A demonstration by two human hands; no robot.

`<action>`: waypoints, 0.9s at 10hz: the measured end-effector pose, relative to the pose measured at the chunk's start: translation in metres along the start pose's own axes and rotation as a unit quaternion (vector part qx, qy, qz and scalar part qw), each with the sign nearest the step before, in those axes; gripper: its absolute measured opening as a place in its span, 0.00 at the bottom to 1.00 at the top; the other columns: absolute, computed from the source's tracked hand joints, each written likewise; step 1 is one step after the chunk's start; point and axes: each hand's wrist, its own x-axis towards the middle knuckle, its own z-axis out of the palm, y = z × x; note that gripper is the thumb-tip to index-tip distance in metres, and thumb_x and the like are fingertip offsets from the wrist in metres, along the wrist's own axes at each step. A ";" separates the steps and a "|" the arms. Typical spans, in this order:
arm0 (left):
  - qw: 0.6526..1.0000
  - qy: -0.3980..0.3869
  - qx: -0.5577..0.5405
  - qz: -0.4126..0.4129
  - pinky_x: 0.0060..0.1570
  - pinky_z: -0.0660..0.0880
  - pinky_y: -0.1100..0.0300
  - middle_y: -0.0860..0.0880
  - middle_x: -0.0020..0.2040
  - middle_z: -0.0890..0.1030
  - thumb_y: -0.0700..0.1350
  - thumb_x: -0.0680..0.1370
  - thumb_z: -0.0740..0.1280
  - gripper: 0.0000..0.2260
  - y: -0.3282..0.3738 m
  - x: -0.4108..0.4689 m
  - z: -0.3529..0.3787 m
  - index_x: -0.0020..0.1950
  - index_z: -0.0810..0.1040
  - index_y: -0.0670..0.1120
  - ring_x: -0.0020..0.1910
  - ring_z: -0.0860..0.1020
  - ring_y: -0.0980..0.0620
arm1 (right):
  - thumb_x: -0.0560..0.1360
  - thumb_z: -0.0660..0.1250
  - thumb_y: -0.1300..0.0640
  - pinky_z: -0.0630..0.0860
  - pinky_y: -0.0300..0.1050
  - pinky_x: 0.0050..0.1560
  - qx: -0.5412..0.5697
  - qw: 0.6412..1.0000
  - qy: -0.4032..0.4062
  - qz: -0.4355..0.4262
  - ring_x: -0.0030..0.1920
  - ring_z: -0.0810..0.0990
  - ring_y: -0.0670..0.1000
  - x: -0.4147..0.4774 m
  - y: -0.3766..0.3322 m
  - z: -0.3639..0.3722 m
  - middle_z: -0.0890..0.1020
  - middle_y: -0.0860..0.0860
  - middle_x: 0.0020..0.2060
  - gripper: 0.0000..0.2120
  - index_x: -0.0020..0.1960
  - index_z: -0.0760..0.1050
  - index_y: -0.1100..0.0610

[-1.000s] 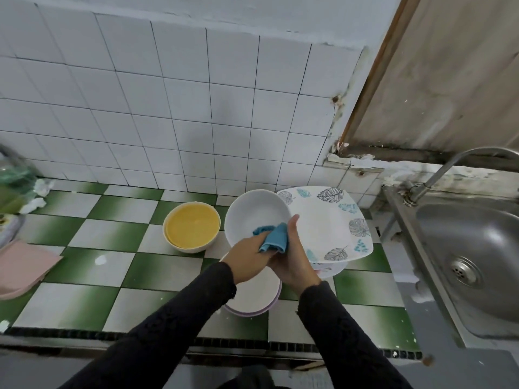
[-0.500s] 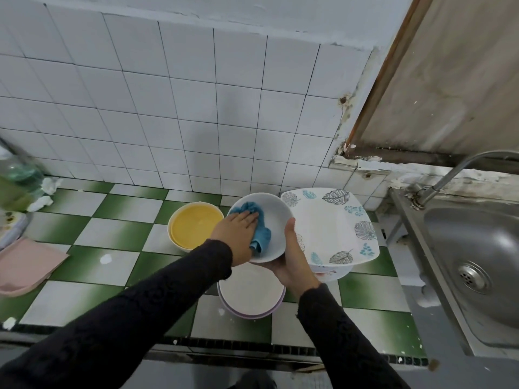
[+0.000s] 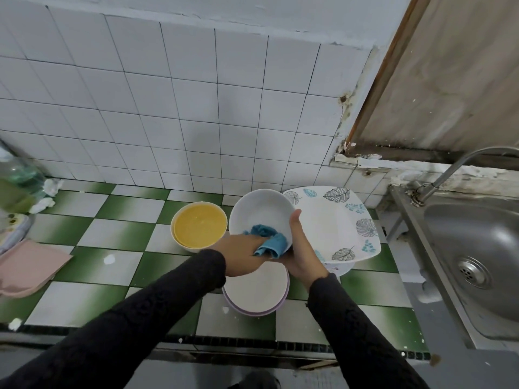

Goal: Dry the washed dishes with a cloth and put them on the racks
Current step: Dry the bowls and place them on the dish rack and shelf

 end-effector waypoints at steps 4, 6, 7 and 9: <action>0.999 -0.030 0.018 -0.031 0.65 0.65 0.56 0.42 0.72 0.71 0.51 0.84 0.49 0.22 0.014 0.014 -0.004 0.75 0.66 0.45 0.66 0.71 0.47 | 0.71 0.62 0.29 0.76 0.74 0.57 0.010 0.999 -0.009 -0.048 0.63 0.80 0.65 -0.005 -0.003 0.007 0.74 0.61 0.69 0.32 0.70 0.64 0.42; 0.941 0.022 -0.338 -0.003 0.73 0.64 0.47 0.48 0.69 0.75 0.53 0.84 0.55 0.17 0.034 0.005 -0.004 0.73 0.68 0.54 0.67 0.73 0.50 | 0.62 0.61 0.18 0.78 0.70 0.57 -0.009 1.000 -0.027 0.005 0.68 0.75 0.63 -0.004 -0.005 0.018 0.73 0.57 0.71 0.46 0.75 0.65 0.38; 0.842 0.099 -0.530 -0.001 0.75 0.60 0.49 0.47 0.73 0.70 0.49 0.86 0.54 0.18 0.056 -0.007 -0.008 0.75 0.65 0.51 0.72 0.69 0.48 | 0.64 0.65 0.19 0.80 0.70 0.52 0.015 1.000 0.009 0.001 0.69 0.73 0.62 0.000 0.000 0.030 0.71 0.52 0.73 0.44 0.75 0.63 0.33; 0.717 0.004 -0.685 -0.132 0.76 0.55 0.57 0.47 0.72 0.69 0.55 0.85 0.51 0.18 0.055 0.021 0.012 0.74 0.65 0.52 0.77 0.60 0.51 | 0.77 0.62 0.31 0.79 0.56 0.57 -0.039 0.999 -0.009 0.000 0.61 0.78 0.53 -0.010 -0.004 0.046 0.73 0.56 0.73 0.33 0.77 0.67 0.46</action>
